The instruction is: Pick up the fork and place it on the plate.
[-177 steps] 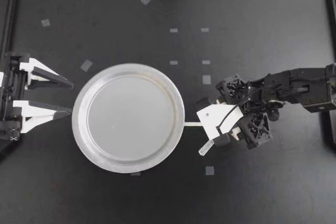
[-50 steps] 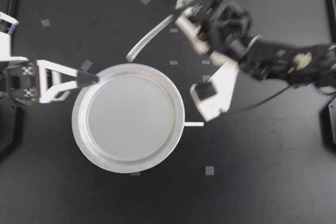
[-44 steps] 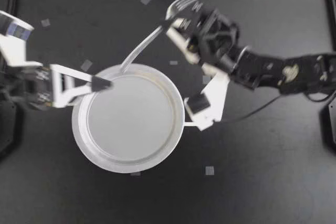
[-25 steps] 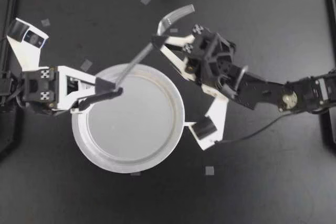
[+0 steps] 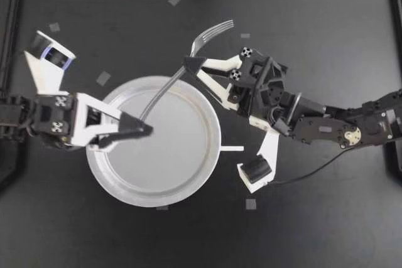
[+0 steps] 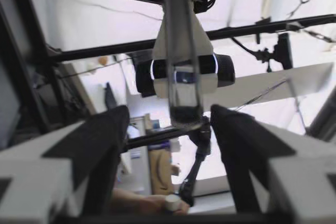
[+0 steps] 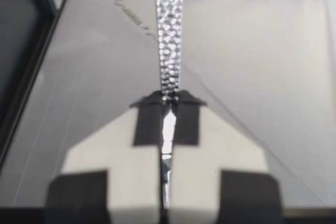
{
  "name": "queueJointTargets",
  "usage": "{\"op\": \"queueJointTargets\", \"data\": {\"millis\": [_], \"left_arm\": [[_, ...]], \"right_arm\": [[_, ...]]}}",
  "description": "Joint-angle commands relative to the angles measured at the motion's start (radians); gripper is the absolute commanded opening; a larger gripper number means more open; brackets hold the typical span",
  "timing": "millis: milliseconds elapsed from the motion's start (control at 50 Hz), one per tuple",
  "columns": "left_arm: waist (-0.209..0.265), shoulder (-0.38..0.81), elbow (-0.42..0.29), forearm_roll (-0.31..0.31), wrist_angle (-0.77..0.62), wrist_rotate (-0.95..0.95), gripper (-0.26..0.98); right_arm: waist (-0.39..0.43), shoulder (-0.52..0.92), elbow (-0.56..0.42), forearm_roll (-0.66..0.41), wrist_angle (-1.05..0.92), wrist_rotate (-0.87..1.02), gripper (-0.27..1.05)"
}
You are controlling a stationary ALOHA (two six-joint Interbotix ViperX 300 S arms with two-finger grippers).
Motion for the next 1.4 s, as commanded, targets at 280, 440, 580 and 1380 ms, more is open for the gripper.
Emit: {"op": "queueJointTargets", "data": {"millis": [280, 440, 580, 1380], "left_arm": [[-0.002, -0.012, 0.014, 0.005, -0.106, -0.025, 0.56], [-0.002, 0.005, 0.003, 0.011, -0.098, -0.023, 0.51], [-0.002, 0.02, -0.011, 0.035, -0.098, -0.023, 0.49], [-0.002, 0.008, -0.009, 0.043, -0.043, -0.012, 0.03]], "right_arm": [[0.044, -0.009, 0.009, -0.075, 0.054, 0.063, -0.13], [0.046, 0.005, 0.008, -0.075, 0.054, 0.074, -0.13], [0.046, 0.026, 0.002, -0.075, 0.055, 0.098, -0.13], [0.044, 0.051, -0.006, -0.051, 0.074, 0.121, -0.1]]}}
